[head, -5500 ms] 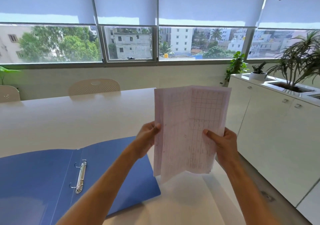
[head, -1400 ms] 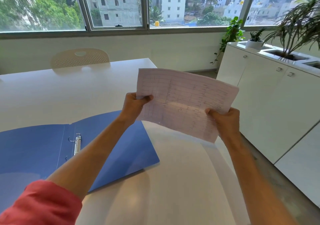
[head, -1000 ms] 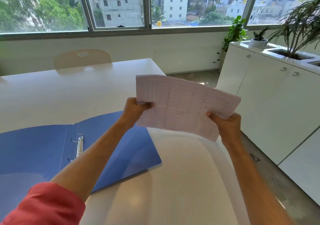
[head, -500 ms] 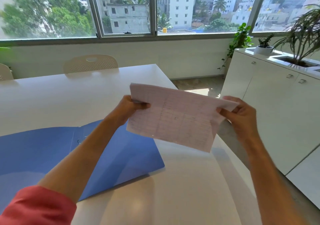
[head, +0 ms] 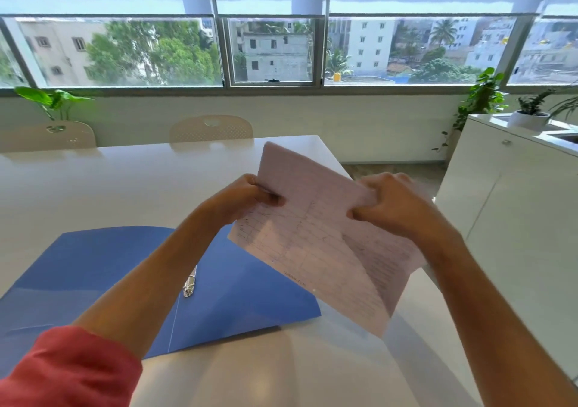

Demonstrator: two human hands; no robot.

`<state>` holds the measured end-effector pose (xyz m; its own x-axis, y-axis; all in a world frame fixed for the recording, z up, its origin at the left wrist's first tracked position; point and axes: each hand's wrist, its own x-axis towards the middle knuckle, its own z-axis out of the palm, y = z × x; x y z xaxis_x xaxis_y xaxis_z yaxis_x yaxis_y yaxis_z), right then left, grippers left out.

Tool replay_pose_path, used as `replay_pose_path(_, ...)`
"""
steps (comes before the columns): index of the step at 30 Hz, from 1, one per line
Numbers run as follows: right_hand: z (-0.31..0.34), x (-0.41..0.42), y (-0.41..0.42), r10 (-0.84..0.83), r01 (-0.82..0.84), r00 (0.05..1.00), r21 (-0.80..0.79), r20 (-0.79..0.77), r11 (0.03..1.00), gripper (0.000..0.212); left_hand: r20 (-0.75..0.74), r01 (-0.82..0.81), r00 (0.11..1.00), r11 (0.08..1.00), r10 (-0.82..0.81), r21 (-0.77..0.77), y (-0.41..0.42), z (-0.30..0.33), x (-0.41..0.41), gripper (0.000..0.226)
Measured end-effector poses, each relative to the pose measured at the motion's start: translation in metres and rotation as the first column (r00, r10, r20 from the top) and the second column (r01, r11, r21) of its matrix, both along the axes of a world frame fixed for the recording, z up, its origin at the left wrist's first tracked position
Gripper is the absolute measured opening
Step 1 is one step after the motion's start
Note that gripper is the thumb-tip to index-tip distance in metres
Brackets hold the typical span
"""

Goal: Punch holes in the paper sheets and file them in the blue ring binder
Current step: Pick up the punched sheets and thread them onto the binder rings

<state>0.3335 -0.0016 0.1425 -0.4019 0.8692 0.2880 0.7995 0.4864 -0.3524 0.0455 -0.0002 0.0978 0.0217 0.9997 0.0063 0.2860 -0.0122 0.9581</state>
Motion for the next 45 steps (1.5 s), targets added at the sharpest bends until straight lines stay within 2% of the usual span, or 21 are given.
replay_pose_path(5, -0.011, -0.024, 0.006, 0.089, -0.089, 0.995, -0.015, -0.049, 0.996, 0.01, -0.087, 0.002, 0.996, 1.0, -0.003, -0.009, -0.009, 0.006, -0.014, 0.038)
replay_pose_path(11, -0.027, -0.026, 0.02, 0.062, -0.081, 0.984, -0.111, -0.169, 0.99, 0.014, -0.061, -0.234, 0.971, 0.972, 0.233, -0.007, -0.018, 0.0, -0.03, 0.042)
replay_pose_path(13, -0.033, -0.021, 0.024, 0.042, -0.091, 0.959, -0.162, -0.281, 0.983, 0.015, 0.044, -0.288, 0.956, 0.957, 0.289, -0.037, -0.026, -0.007, -0.038, 0.047)
replay_pose_path(15, -0.038, -0.018, 0.028, 0.019, -0.122, 0.908, -0.22, -0.419, 0.968, 0.019, 0.232, -0.284, 0.925, 0.953, 0.301, -0.105, -0.035, -0.016, -0.043, 0.048)
replay_pose_path(18, -0.045, -0.02, 0.029, -0.031, -0.179, 0.814, -0.301, -0.58, 0.937, 0.021, 0.5, -0.211, 0.829, 0.968, 0.251, -0.135, -0.049, -0.033, -0.039, 0.031)
replay_pose_path(20, -0.05, -0.025, 0.025, -0.053, -0.217, 0.757, -0.327, -0.652, 0.92, 0.01, 0.593, -0.182, 0.777, 0.977, 0.213, -0.113, -0.058, -0.043, -0.034, 0.028)
replay_pose_path(22, -0.054, -0.031, 0.018, -0.077, -0.293, 0.69, -0.374, -0.719, 0.88, 0.009, 0.628, -0.201, 0.748, 0.975, 0.215, -0.094, -0.068, -0.05, -0.03, 0.026)
replay_pose_path(25, -0.062, -0.043, 0.011, -0.104, -0.395, 0.606, -0.412, -0.788, 0.821, 0.011, 0.594, -0.249, 0.77, 0.967, 0.236, -0.061, -0.081, -0.059, -0.028, 0.024)
replay_pose_path(28, -0.07, -0.056, 0.009, -0.105, -0.403, 0.601, -0.414, -0.792, 0.816, 0.012, 0.53, -0.247, 0.818, 0.969, 0.223, -0.025, -0.092, -0.062, -0.031, 0.03)
replay_pose_path(32, -0.079, -0.073, 0.006, -0.08, -0.399, 0.621, -0.402, -0.78, 0.824, 0.013, 0.495, -0.273, 0.833, 0.962, 0.249, -0.023, -0.103, -0.064, -0.038, 0.038)
replay_pose_path(35, -0.084, -0.085, 0.006, -0.072, -0.413, 0.63, -0.412, -0.773, 0.812, 0.013, 0.437, -0.345, 0.841, 0.938, 0.32, -0.024, -0.106, -0.069, -0.047, 0.029)
replay_pose_path(41, -0.087, -0.105, 0.018, -0.009, -0.497, 0.709, -0.509, -0.705, 0.703, 0.011, 0.328, -0.506, 0.799, 0.858, 0.504, -0.086, -0.106, -0.075, -0.076, 0.016)
replay_pose_path(45, -0.091, -0.123, 0.018, -0.014, -0.525, 0.699, -0.526, -0.715, 0.668, 0.011, 0.239, -0.539, 0.801, 0.835, 0.549, -0.111, -0.104, -0.077, -0.092, 0.016)
